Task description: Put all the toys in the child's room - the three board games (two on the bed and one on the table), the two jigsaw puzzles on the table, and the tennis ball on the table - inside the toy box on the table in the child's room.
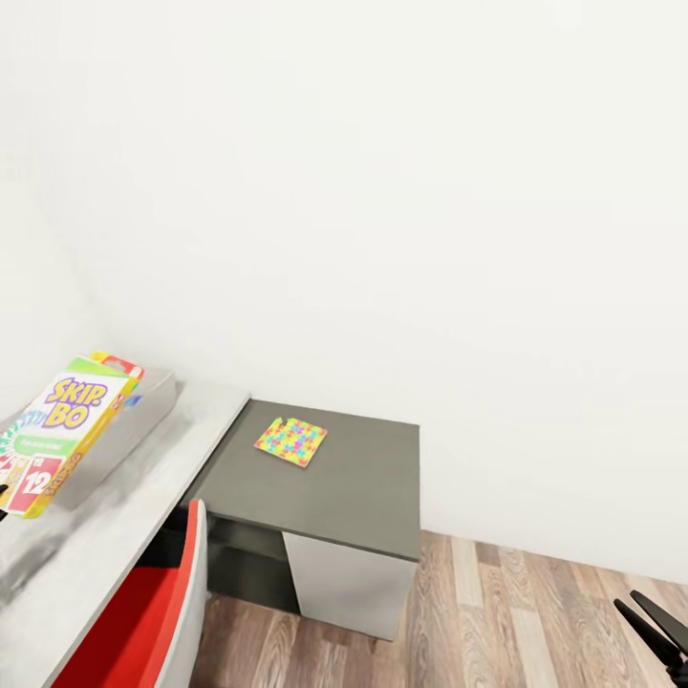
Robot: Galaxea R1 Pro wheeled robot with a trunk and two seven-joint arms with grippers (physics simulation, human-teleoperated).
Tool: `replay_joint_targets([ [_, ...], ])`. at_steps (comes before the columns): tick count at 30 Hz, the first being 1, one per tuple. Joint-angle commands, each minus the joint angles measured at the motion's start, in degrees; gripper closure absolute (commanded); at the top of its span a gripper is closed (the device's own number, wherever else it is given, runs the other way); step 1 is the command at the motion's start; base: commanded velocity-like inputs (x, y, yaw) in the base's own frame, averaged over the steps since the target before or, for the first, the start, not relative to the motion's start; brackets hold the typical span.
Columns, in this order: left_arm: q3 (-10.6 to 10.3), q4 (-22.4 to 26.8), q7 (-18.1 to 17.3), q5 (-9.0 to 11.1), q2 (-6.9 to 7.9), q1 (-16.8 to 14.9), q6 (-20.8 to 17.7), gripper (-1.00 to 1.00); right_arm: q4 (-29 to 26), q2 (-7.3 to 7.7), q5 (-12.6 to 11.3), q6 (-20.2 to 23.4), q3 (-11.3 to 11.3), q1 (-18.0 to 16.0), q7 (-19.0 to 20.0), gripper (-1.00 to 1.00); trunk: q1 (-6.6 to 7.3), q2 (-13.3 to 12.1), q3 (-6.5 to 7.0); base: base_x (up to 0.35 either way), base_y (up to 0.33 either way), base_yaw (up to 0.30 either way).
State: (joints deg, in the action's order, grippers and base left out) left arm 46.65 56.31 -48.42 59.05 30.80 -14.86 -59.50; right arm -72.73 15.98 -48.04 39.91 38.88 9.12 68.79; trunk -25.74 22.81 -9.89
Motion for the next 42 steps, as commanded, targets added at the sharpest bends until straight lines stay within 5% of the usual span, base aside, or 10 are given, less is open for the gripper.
replay_joint_targets([
  [1, 0.08, -0.01, -0.28, -0.25, -0.01, -0.08, -0.18, 1.0, -0.04, 0.02, -0.37, 0.43, -0.03, 0.02, -0.07, -1.0, -0.05, 0.11, -0.1, 0.185, 0.053, 0.05],
  [42, 0.11, 0.04, -0.36, -0.25, -0.12, -0.08, -0.21, 1.0, -0.04, 0.02, -0.39, 0.43, -0.12, 0.02, -0.31, -1.0, -0.05, 0.11, -0.1, 0.128, 0.075, 0.003],
])
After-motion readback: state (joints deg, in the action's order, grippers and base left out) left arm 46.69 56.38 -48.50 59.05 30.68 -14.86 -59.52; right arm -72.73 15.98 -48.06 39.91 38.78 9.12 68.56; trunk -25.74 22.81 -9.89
